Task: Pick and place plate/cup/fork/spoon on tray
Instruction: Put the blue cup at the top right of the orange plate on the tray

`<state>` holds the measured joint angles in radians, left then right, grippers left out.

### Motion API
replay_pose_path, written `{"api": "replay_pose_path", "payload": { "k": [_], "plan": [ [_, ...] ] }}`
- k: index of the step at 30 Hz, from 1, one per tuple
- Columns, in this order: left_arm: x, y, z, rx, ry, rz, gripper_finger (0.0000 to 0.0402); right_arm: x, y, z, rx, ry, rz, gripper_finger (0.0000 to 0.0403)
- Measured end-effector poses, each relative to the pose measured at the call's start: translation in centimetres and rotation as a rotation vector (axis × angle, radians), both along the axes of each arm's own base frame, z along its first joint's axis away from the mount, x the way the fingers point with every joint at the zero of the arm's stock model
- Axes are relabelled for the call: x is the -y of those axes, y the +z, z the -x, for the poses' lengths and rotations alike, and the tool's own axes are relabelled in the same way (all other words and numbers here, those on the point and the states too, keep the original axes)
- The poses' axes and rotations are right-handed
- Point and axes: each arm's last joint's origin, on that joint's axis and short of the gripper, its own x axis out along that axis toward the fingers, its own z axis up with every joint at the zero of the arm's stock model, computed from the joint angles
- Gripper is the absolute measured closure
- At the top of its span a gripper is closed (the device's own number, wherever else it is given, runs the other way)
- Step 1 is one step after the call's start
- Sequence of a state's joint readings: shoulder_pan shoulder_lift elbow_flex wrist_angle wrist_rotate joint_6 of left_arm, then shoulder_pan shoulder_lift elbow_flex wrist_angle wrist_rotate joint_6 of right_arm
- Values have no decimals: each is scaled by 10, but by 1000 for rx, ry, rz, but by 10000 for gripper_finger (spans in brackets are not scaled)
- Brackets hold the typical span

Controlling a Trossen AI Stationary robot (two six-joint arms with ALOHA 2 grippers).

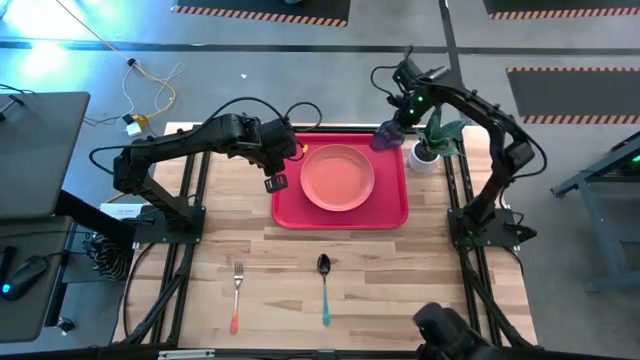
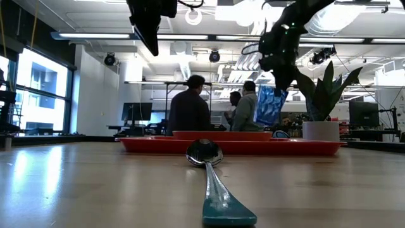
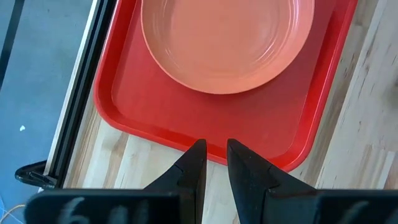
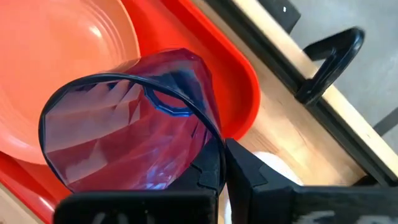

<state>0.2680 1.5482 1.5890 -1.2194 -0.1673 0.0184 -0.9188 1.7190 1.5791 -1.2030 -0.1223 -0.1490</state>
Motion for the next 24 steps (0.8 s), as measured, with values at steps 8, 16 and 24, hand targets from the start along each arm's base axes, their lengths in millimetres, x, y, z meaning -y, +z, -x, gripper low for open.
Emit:
{"api": "replay_pose_path", "payload": {
  "k": [8, 16, 24],
  "plan": [
    [0, 0, 0, 2, 6, 2, 346, 3, -21, -7, -77, 42, -74, 403],
    [0, 0, 0, -1, -2, -1, 346, 3, -31, -14, -130, 31, -86, 403],
    [0, 0, 0, -1, -3, -1, 346, 4, -42, -20, -171, 24, -113, 403]
  ]
}}
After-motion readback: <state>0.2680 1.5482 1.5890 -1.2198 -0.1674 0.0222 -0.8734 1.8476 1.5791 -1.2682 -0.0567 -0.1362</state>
